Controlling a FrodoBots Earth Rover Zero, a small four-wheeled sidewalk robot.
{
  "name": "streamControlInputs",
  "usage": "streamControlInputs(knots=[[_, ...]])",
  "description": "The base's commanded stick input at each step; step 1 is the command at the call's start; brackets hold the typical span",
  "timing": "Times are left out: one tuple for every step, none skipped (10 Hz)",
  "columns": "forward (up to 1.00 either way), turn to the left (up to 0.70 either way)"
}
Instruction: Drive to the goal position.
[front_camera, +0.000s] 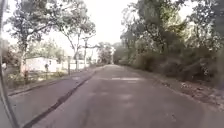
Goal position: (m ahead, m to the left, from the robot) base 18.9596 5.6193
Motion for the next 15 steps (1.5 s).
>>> streamControlInputs(knots=[[0.70, 0.00], [0.70, 0.00], [0.70, 0.00], [0.70, 0.00], [0.70, 0.00], [0.70, 0.00], [0.70, 0.00], [0.70, 0.00], [0.70, 0.00], [0.70, 0.00], [0.70, 0.00], [0.70, 0.00], [0.70, 0.00], [0.70, 0.00], [0.70, 0.00]])
